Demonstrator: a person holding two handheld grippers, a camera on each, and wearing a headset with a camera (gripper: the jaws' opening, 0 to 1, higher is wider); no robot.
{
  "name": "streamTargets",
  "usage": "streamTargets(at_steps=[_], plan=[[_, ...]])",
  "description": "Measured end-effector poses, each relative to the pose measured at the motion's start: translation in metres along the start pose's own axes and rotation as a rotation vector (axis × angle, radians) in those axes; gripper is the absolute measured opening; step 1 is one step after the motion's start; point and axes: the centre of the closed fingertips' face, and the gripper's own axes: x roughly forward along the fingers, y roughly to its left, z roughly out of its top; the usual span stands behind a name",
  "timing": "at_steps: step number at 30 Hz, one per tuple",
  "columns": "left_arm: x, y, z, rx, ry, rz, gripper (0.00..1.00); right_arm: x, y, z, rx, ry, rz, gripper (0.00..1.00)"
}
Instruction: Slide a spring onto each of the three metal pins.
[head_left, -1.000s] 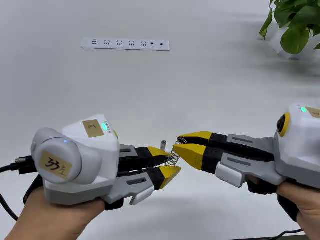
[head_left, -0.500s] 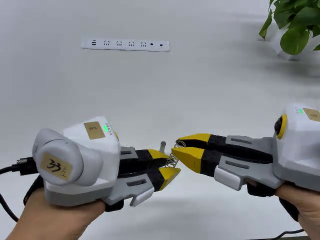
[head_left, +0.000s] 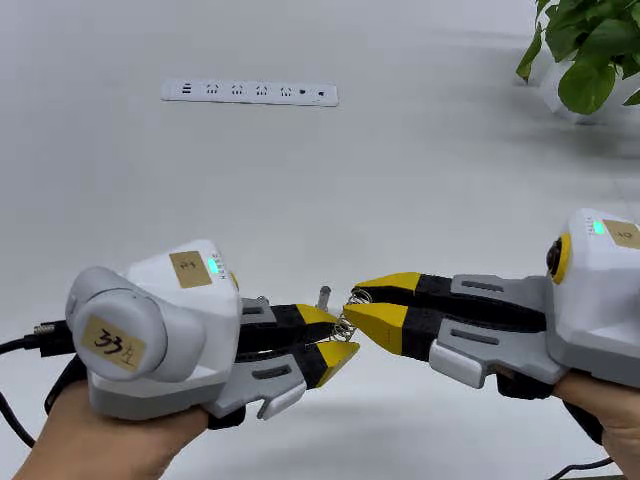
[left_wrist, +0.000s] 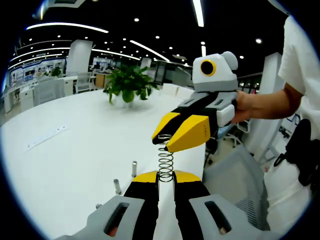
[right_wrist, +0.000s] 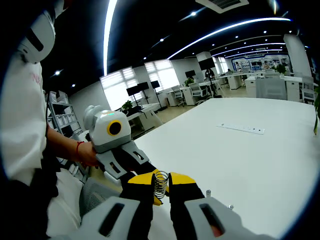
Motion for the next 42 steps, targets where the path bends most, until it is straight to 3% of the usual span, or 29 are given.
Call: streamTargets(at_steps=[9,14,18,22,32,35,42], plan=[[-0.001,0.001,0.000,-0.004,-0.009,-0.003,0.10,-0.002,0.002,-0.003,-0.033,0.051,0.029,0.19],[-0.002,0.001,-0.002,-0.003,-0.012,-0.005,0.10,-0.006,0.003,-0.001,-0.123,0.134,0.094,0.25],[-0.002,0.002,-0.003,0.000,-0.014,-0.007,0.10,-0.008,0.005,0.004,-0.214,0.226,0.167,0.30],[-0.003,0.002,-0.004,0.006,-0.016,-0.009,0.10,-0.007,0.009,0.005,-0.332,0.353,0.256,0.31],[-0.002,0.000,-0.003,0.014,-0.026,-0.012,0.10,0.001,0.015,-0.006,-0.615,0.634,0.464,0.32],[-0.003,0.001,-0.003,0.016,-0.028,-0.012,0.10,0.005,0.016,-0.010,-0.692,0.690,0.511,0.31],[-0.004,0.003,-0.003,0.016,-0.034,-0.013,0.10,0.012,0.022,-0.017,-0.765,0.773,0.587,0.26]])
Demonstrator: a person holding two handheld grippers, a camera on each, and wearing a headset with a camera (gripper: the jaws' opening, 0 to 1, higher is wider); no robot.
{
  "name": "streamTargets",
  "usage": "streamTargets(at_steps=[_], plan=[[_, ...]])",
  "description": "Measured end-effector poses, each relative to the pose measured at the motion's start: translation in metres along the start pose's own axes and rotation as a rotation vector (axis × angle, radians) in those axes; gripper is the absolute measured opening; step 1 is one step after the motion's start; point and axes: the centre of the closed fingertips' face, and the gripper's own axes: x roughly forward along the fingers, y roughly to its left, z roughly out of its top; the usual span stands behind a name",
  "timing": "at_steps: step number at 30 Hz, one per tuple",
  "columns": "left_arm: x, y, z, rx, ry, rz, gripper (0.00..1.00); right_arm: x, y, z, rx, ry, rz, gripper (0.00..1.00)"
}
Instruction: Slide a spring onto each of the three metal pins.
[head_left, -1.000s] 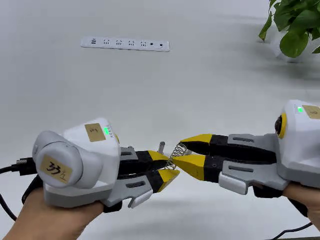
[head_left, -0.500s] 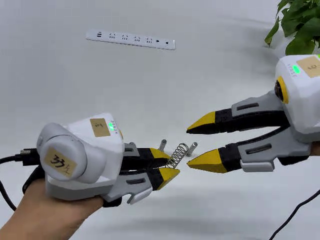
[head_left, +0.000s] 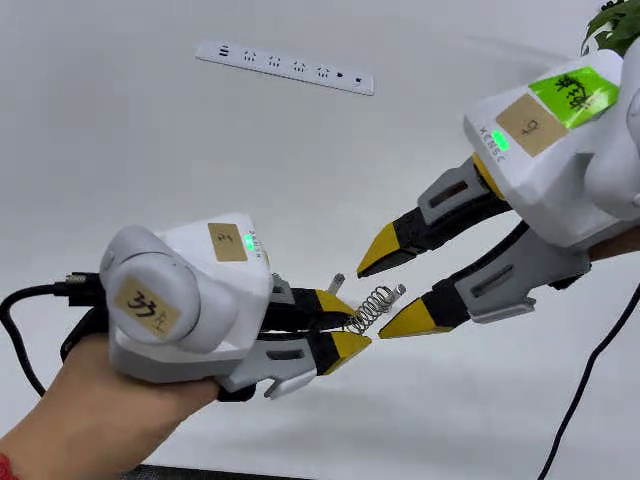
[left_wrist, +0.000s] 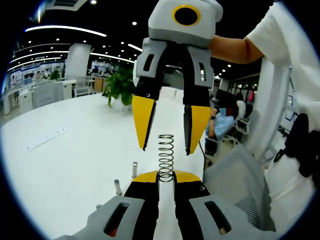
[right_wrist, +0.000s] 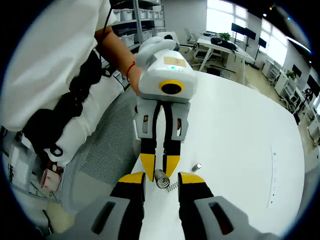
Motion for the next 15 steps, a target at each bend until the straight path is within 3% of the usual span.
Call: streamTargets(at_steps=[5,15], plan=[[0.000,0.001,0.002,-0.001,-0.009,-0.001,0.10,0.005,0.002,-0.006,-0.042,0.058,0.033,0.21],[0.001,0.003,0.004,0.005,-0.016,-0.005,0.10,0.008,0.000,-0.012,-0.080,0.115,0.073,0.15]])
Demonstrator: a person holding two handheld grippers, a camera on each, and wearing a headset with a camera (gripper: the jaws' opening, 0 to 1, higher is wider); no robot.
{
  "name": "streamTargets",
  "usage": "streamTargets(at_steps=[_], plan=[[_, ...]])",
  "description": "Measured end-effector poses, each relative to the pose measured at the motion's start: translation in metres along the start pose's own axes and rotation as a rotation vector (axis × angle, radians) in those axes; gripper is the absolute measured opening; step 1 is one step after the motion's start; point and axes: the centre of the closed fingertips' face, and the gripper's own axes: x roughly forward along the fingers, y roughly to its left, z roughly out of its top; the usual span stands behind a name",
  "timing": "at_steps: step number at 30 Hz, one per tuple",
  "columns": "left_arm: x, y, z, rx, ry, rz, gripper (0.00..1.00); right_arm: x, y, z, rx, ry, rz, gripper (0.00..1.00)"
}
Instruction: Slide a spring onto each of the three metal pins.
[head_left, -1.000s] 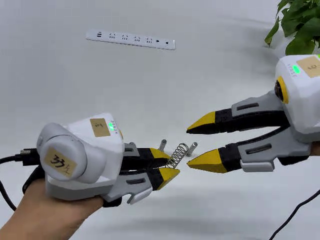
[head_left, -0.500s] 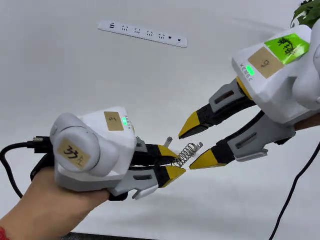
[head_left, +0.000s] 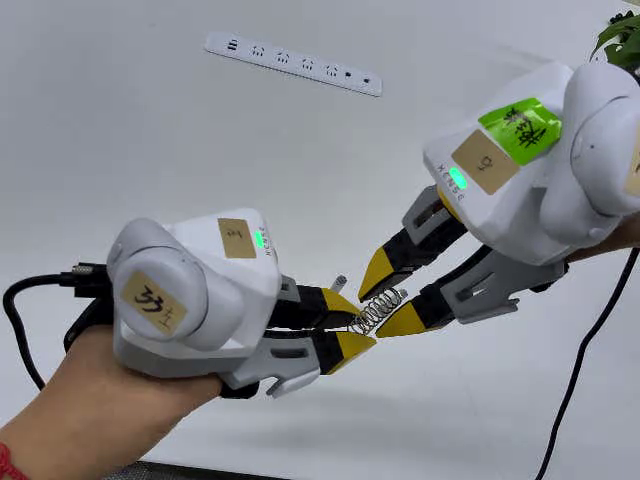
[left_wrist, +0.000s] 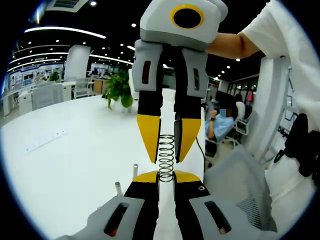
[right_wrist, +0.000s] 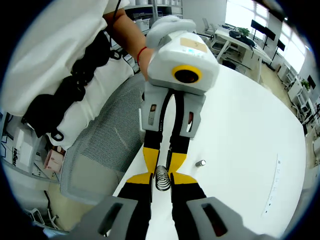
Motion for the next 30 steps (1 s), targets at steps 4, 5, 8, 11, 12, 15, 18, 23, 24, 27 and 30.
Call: streamTargets(at_steps=[4,5,8,11,12,15,18,23,24,27,30], plan=[[-0.0001,0.0005,-0.0001,-0.001,-0.002,0.000,0.10,0.0003,-0.0006,0.0003,-0.001,0.007,0.007,0.13],[-0.0002,0.0008,-0.0002,-0.002,-0.002,0.000,0.10,0.0005,-0.0003,0.0004,-0.002,0.009,0.009,0.13],[-0.0001,0.0014,-0.0008,0.000,-0.003,-0.001,0.10,0.0007,-0.0003,0.0002,-0.005,0.012,0.015,0.12],[0.0004,0.0019,-0.0007,0.011,-0.005,-0.001,0.10,0.0007,-0.0010,-0.0005,-0.001,0.016,0.017,0.12],[0.0005,0.0018,-0.0006,0.010,-0.006,-0.002,0.10,0.0007,-0.0006,-0.0003,0.000,0.017,0.018,0.12],[0.0007,0.0018,-0.0010,0.013,-0.006,-0.003,0.10,0.0005,-0.0012,-0.0021,0.007,0.018,0.019,0.12],[0.0003,0.0027,-0.0019,0.022,-0.004,0.001,0.10,0.0006,-0.0020,-0.0052,0.011,0.026,0.017,0.12],[0.0002,0.0029,-0.0027,0.028,-0.004,0.003,0.10,0.0007,-0.0023,-0.0044,0.017,0.026,0.017,0.12],[0.0001,0.0031,-0.0028,0.028,-0.005,0.004,0.11,0.0009,-0.0025,-0.0048,0.018,0.025,0.017,0.12],[-0.0007,0.0034,-0.0047,0.021,-0.007,0.002,0.11,0.0022,-0.0019,-0.0030,0.022,0.023,0.017,0.12],[-0.0014,0.0035,-0.0057,0.023,-0.007,0.003,0.11,0.0028,-0.0015,-0.0029,0.026,0.023,0.015,0.12]])
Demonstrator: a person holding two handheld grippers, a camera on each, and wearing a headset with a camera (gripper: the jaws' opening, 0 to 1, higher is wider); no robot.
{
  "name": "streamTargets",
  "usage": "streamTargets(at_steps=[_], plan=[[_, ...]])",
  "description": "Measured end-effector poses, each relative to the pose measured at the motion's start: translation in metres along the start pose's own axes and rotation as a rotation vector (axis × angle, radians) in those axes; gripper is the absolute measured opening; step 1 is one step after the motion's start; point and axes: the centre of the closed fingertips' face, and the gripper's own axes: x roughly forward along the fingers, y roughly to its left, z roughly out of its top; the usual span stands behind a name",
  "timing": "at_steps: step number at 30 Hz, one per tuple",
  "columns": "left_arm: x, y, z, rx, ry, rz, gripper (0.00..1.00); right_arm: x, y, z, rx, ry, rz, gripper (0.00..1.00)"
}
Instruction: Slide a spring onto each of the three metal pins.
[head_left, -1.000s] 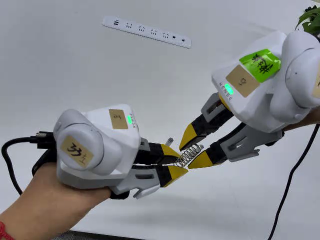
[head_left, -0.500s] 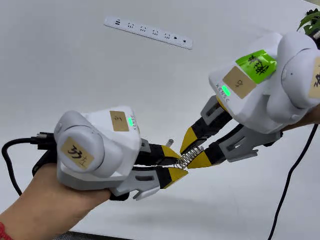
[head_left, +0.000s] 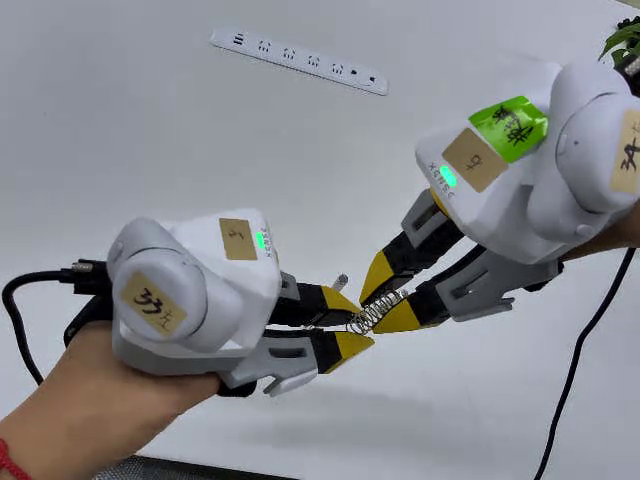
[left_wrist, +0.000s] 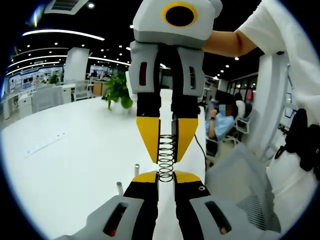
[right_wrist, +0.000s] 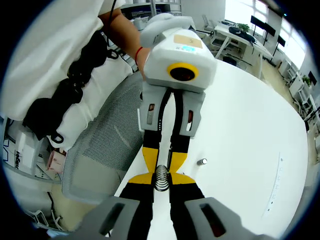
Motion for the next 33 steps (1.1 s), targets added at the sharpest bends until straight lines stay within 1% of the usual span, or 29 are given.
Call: streamTargets(at_steps=[3,6,11,16,19,20,24,25,27,29,33], plan=[[-0.001,0.001,0.000,-0.005,-0.006,0.002,0.12,0.000,0.000,0.001,0.006,-0.005,-0.002,0.12],[-0.004,0.004,-0.003,-0.005,0.000,0.015,0.14,-0.002,-0.002,0.002,0.013,-0.011,-0.010,0.12],[-0.014,0.010,-0.009,-0.005,0.002,0.044,0.20,-0.006,-0.006,0.004,0.037,-0.023,-0.033,0.12],[-0.027,0.018,-0.019,-0.015,0.012,0.079,0.26,-0.010,-0.012,-0.001,0.064,-0.017,-0.067,0.12],[-0.035,0.025,-0.024,-0.022,0.018,0.114,0.33,-0.011,-0.018,-0.005,0.090,-0.013,-0.088,0.12],[-0.039,0.027,-0.027,-0.025,0.021,0.124,0.36,-0.011,-0.022,-0.009,0.094,-0.002,-0.103,0.12],[-0.049,0.034,-0.032,-0.025,0.023,0.147,0.44,-0.011,-0.034,-0.019,0.116,0.021,-0.136,0.12],[-0.053,0.036,-0.033,-0.014,0.023,0.158,0.47,-0.010,-0.038,-0.021,0.123,0.029,-0.150,0.12],[-0.056,0.038,-0.034,-0.011,0.023,0.162,0.53,-0.009,-0.044,-0.026,0.130,0.045,-0.168,0.12],[-0.059,0.041,-0.038,-0.011,0.028,0.170,0.59,-0.007,-0.050,-0.031,0.142,0.057,-0.182,0.12],[-0.065,0.045,-0.044,-0.009,0.040,0.177,0.67,0.000,-0.061,-0.041,0.167,0.077,-0.201,0.12]])
